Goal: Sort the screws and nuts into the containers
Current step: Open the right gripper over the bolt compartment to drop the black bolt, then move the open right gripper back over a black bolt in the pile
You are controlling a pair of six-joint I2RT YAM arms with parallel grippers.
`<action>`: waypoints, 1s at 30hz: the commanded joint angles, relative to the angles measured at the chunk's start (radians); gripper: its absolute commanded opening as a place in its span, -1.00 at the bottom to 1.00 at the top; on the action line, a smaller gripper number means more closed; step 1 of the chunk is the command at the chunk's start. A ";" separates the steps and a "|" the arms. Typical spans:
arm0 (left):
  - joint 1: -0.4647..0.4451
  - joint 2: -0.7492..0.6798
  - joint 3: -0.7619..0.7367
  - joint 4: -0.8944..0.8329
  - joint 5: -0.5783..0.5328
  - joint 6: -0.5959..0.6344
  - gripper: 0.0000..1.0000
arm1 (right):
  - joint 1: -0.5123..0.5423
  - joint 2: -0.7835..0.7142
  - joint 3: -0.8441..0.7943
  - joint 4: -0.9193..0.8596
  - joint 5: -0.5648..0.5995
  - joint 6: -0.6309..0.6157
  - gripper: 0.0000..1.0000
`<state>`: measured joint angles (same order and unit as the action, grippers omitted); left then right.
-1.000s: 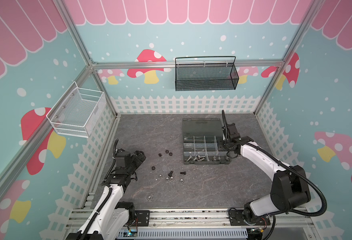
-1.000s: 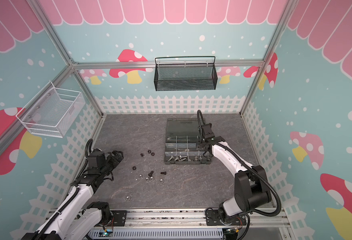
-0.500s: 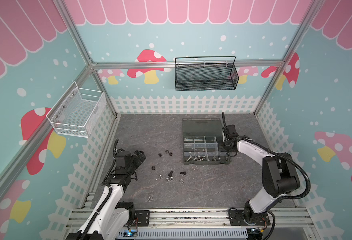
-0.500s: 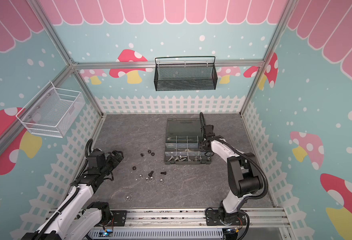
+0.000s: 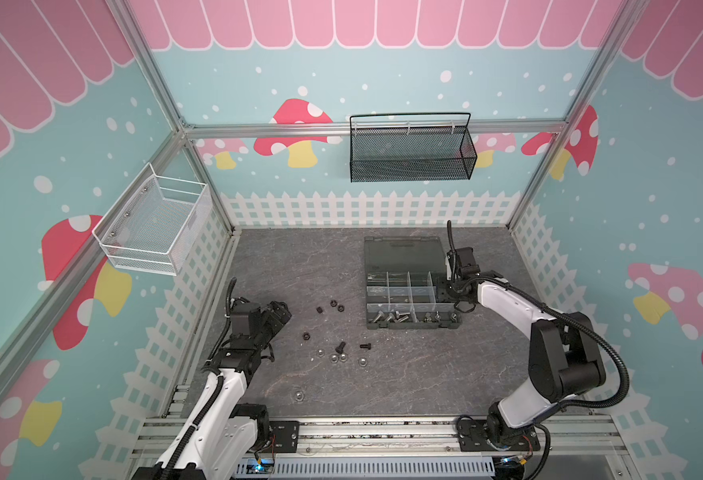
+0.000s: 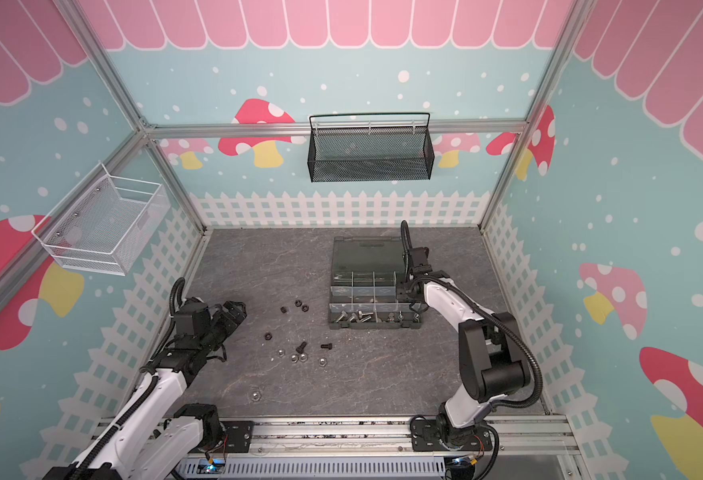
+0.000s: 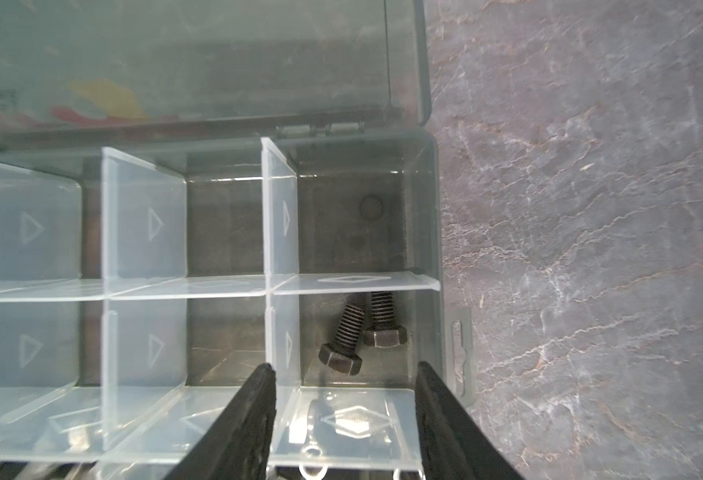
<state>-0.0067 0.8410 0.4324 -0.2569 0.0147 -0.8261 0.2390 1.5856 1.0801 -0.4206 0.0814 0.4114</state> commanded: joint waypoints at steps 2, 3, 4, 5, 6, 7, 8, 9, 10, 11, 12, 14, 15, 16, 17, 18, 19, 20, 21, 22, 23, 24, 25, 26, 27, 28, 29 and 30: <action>0.007 -0.008 -0.001 0.005 -0.022 0.010 0.99 | 0.048 -0.084 -0.006 -0.039 0.028 -0.001 0.11; 0.006 -0.007 0.000 0.007 -0.022 0.010 1.00 | 0.069 -0.099 -0.006 -0.047 0.040 0.002 0.12; 0.006 -0.004 0.001 0.008 -0.021 0.010 0.99 | 0.094 -0.114 -0.006 -0.054 0.052 0.008 0.12; 0.005 -0.003 0.002 0.008 -0.022 0.012 1.00 | 0.117 -0.124 -0.005 -0.059 0.063 0.014 0.12; 0.006 -0.001 0.003 0.009 -0.020 0.010 1.00 | 0.146 -0.135 -0.003 -0.065 0.072 0.021 0.13; 0.005 0.000 0.003 0.011 -0.020 0.010 0.99 | 0.176 -0.146 -0.001 -0.072 0.081 0.031 0.13; 0.005 0.001 0.002 0.011 -0.018 0.010 1.00 | 0.202 -0.152 0.001 -0.077 0.087 0.041 0.13; 0.006 0.001 0.001 0.013 -0.018 0.008 1.00 | 0.232 -0.160 0.003 -0.081 0.089 0.052 0.13; 0.005 0.001 0.000 0.014 -0.019 0.006 0.99 | 0.260 -0.167 0.002 -0.081 0.087 0.063 0.13; 0.006 0.001 -0.001 0.015 -0.018 0.005 1.00 | 0.282 -0.171 0.001 -0.081 0.085 0.073 0.13; 0.006 0.001 -0.003 0.017 -0.019 0.005 1.00 | 0.308 -0.175 0.001 -0.080 0.077 0.082 0.13; 0.006 0.002 -0.005 0.019 -0.018 0.003 1.00 | 0.353 -0.181 0.001 -0.077 0.058 0.099 0.12; 0.006 0.003 -0.007 0.022 -0.018 0.004 1.00 | 0.376 -0.184 0.001 -0.074 0.051 0.109 0.13; 0.006 0.005 -0.006 0.023 -0.018 0.004 0.99 | 0.399 -0.186 0.003 -0.072 0.043 0.116 0.13; 0.005 0.007 -0.007 0.025 -0.018 0.002 1.00 | 0.418 -0.185 0.002 -0.070 0.040 0.125 0.13; 0.006 0.010 -0.007 0.027 -0.018 0.002 1.00 | 0.440 -0.185 0.001 -0.069 0.035 0.134 0.13; 0.006 0.012 -0.007 0.031 -0.015 0.001 1.00 | 0.461 -0.183 0.001 -0.066 0.029 0.141 0.13; 0.006 0.014 -0.009 0.033 -0.014 -0.001 0.99 | 0.480 -0.181 0.000 -0.064 0.026 0.146 0.13; 0.006 0.016 -0.010 0.036 -0.014 -0.002 0.99 | 0.500 -0.174 0.000 -0.063 0.023 0.152 0.13; 0.005 0.019 -0.011 0.040 -0.012 -0.004 1.00 | 0.520 -0.167 0.000 -0.061 0.021 0.157 0.13; 0.006 0.023 -0.011 0.043 -0.010 -0.007 0.99 | 0.534 -0.157 0.001 -0.060 0.017 0.158 0.13; 0.006 0.027 -0.013 0.049 -0.007 -0.008 0.99 | 0.553 -0.146 0.004 -0.060 0.014 0.159 0.13; 0.005 0.030 -0.013 0.053 -0.003 -0.011 0.99 | 0.569 -0.131 0.008 -0.063 0.015 0.160 0.12; 0.006 0.035 -0.014 0.058 0.002 -0.014 1.00 | 0.584 -0.119 0.013 -0.064 0.014 0.160 0.12; 0.006 0.040 -0.014 0.065 0.007 -0.017 0.99 | 0.600 -0.103 0.020 -0.065 0.010 0.161 0.12; 0.005 0.045 -0.014 0.067 0.014 -0.019 1.00 | 0.615 -0.085 0.026 -0.066 0.003 0.159 0.12; 0.006 0.049 -0.014 0.070 0.017 -0.021 1.00 | 0.627 -0.071 0.033 -0.065 -0.001 0.155 0.12; 0.006 0.053 -0.014 0.073 0.019 -0.021 1.00 | 0.641 -0.055 0.040 -0.063 -0.007 0.151 0.12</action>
<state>-0.0067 0.8864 0.4320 -0.2127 0.0219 -0.8318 0.8532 1.4906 1.0874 -0.4717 0.0929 0.5549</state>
